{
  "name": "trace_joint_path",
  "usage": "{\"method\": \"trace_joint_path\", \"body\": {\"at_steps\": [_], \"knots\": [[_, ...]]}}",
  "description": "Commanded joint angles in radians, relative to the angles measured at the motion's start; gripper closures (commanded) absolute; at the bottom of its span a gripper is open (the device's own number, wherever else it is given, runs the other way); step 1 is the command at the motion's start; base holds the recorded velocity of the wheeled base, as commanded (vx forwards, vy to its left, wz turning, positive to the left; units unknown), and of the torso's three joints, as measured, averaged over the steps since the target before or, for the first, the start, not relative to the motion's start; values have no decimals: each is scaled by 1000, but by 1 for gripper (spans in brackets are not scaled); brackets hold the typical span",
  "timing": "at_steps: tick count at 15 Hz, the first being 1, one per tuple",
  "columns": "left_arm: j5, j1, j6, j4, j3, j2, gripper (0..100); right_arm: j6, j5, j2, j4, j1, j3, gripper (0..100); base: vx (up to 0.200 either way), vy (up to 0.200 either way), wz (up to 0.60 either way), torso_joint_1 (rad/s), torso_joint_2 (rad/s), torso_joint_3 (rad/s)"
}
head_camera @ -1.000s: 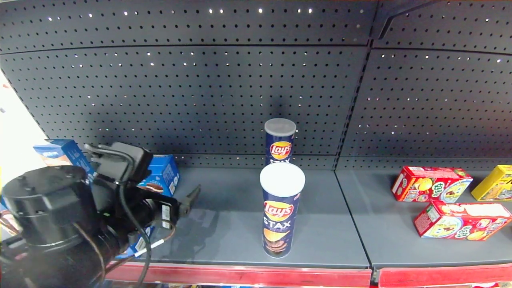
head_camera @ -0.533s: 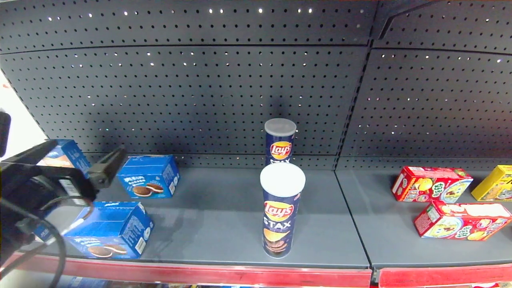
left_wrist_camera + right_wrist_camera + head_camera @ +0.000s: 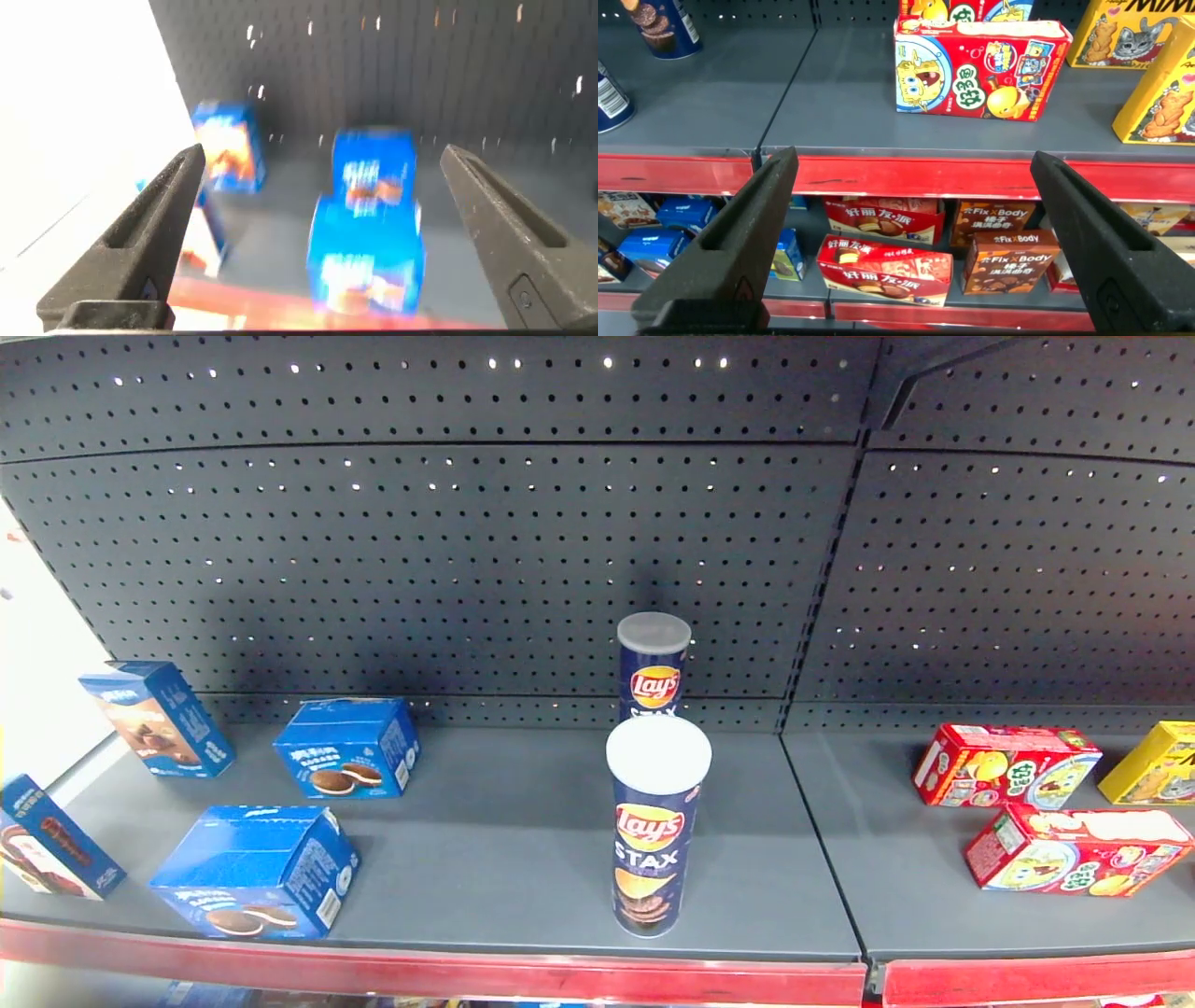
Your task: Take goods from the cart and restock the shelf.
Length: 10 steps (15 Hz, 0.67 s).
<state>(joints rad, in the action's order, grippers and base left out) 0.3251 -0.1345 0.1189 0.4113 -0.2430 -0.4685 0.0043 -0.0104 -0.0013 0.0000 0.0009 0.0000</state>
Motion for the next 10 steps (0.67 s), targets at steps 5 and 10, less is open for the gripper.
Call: {"method": "trace_joint_path", "body": {"at_steps": [5, 10], "knots": [[130, 35, -25, -394, -85, 361, 0, 0, 0, 1, 0, 1, 0, 0, 0, 0, 0, 0, 0, 0], [117, 128, -12, -454, -205, 232, 0, 0, 0, 1, 0, 1, 0, 0, 0, 0, 0, 0, 0, 0]]}}
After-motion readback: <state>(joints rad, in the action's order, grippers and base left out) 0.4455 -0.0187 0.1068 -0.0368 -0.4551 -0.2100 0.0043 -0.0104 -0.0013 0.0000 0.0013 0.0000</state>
